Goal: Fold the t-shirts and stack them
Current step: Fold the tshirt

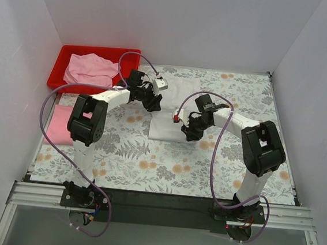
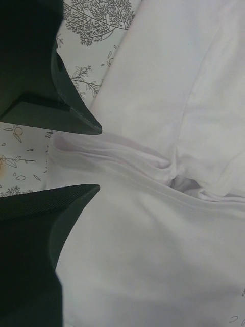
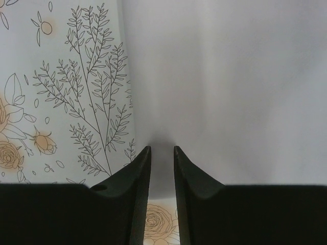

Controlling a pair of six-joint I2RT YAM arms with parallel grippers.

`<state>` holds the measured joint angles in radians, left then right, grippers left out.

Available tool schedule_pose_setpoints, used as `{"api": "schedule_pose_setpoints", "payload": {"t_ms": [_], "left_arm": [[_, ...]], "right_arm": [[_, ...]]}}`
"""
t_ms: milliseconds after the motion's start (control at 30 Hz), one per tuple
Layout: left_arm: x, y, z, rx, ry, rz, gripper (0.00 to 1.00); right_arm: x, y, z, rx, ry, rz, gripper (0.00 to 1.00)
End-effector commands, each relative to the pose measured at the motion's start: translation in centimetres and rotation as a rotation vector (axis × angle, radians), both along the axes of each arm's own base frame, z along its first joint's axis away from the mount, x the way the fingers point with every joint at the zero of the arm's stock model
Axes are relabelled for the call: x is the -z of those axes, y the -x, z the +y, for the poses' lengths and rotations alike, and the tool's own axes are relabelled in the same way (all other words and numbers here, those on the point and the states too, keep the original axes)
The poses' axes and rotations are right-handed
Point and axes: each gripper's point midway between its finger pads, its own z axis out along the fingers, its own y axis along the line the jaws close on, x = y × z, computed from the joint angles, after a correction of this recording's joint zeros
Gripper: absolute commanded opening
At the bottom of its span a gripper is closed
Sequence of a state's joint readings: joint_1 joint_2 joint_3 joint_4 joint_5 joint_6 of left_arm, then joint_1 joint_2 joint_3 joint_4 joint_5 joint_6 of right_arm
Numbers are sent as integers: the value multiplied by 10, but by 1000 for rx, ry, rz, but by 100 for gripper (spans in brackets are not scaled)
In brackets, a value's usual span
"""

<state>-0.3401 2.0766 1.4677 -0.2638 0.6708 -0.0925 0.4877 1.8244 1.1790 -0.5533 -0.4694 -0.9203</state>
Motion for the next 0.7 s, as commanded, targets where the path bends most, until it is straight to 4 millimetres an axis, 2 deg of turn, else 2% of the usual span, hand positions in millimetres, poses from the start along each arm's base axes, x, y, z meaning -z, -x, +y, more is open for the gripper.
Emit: {"api": "schedule_pose_setpoints", "payload": {"t_ms": [0, 133, 267, 300, 333, 400, 433, 467, 533, 567, 667], "left_arm": [[-2, 3, -7, 61, 27, 30, 43], [1, -5, -9, 56, 20, 26, 47], [5, -8, -10, 75, 16, 16, 47], [4, -7, -11, 85, 21, 14, 43], [0, -5, -14, 106, 37, 9, 32], [-6, 0, -17, 133, 60, 3, 24], [-9, 2, -18, 161, 68, -16, 16], [-18, 5, -21, 183, 87, -32, 14], [-21, 9, -23, 212, 99, -46, 10], [-26, 11, -24, 226, 110, -57, 4], [-28, 12, -25, 260, 117, -87, 0]], "right_arm": [[0, -2, 3, -2, -10, -17, 30], [-2, -1, 3, -3, -15, -21, 30], [2, 1, 1, -6, -8, -15, 30], [2, 2, 1, -6, -7, -14, 30], [3, 2, 0, -5, -4, -13, 30], [4, 2, 0, -7, -3, -11, 29], [5, 3, 0, -8, -2, -9, 29], [4, 2, 0, -8, -2, -13, 29], [5, 3, -1, -10, -1, -12, 29], [5, 4, -1, -10, 0, -11, 29], [5, 3, -1, -13, 1, -14, 29]]}}
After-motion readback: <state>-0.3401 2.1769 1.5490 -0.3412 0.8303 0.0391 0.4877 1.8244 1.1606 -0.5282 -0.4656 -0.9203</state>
